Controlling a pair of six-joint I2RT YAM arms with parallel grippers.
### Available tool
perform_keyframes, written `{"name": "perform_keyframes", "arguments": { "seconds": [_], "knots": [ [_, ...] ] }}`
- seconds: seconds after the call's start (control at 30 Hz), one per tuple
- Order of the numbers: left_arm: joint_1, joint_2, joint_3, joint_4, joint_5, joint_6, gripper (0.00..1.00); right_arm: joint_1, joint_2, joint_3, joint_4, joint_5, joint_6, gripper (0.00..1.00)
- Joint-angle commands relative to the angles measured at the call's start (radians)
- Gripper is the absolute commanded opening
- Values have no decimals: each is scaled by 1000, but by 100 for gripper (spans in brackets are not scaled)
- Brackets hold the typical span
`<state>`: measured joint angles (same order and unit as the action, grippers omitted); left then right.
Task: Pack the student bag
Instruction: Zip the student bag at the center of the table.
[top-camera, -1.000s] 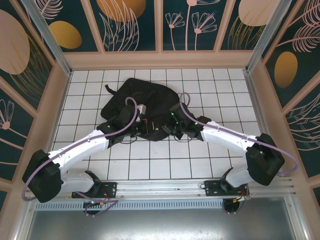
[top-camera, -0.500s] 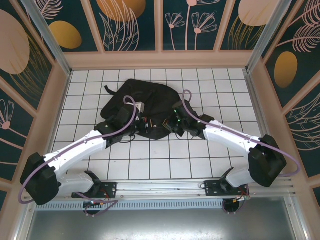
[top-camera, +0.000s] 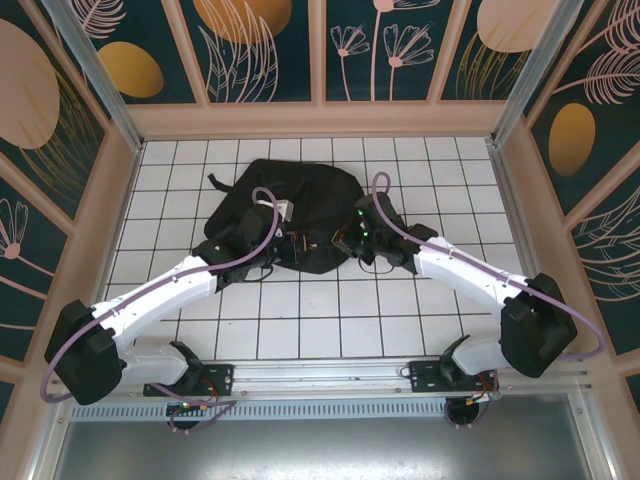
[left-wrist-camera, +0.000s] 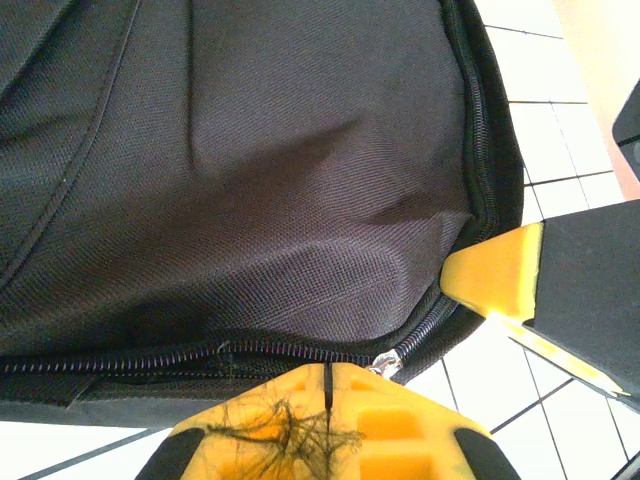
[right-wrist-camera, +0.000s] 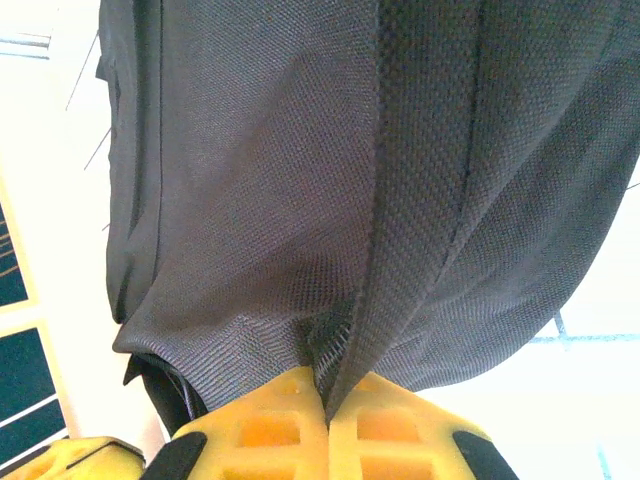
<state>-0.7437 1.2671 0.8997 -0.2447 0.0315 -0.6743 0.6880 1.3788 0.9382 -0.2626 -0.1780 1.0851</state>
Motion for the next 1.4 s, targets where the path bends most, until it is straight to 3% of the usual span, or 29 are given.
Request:
{"name": "perform_keyframes", "arguments": {
  "seconds": [0.0,0.2,0.73,0.9,0.93,1.0,1.13,1.37],
  "knots": [
    [30,-46,1,-112,-171,37,0,-100,-21,-51,-191,203,-61,0],
    [33,-27,0,-61,-82,20,0,-111,-24,-31,-185,198,-78,0],
    [37,-63,-31,-101,-159,49,0,-211,-21,-49,-200,198,-155,0],
    [37,-20,-3,-56,-62,36,0,-186,-21,-27,-161,137,-164,0],
    [37,-11,4,-38,-30,30,3,-177,-23,-16,-161,134,-169,0],
    [35,9,8,10,54,4,27,-163,-20,6,-171,126,-171,3],
    [24,63,-17,149,228,-111,50,-154,-18,6,-158,93,-166,5],
    [20,99,-50,342,314,-226,61,-147,6,-5,-133,66,-158,4]
  ]
}}
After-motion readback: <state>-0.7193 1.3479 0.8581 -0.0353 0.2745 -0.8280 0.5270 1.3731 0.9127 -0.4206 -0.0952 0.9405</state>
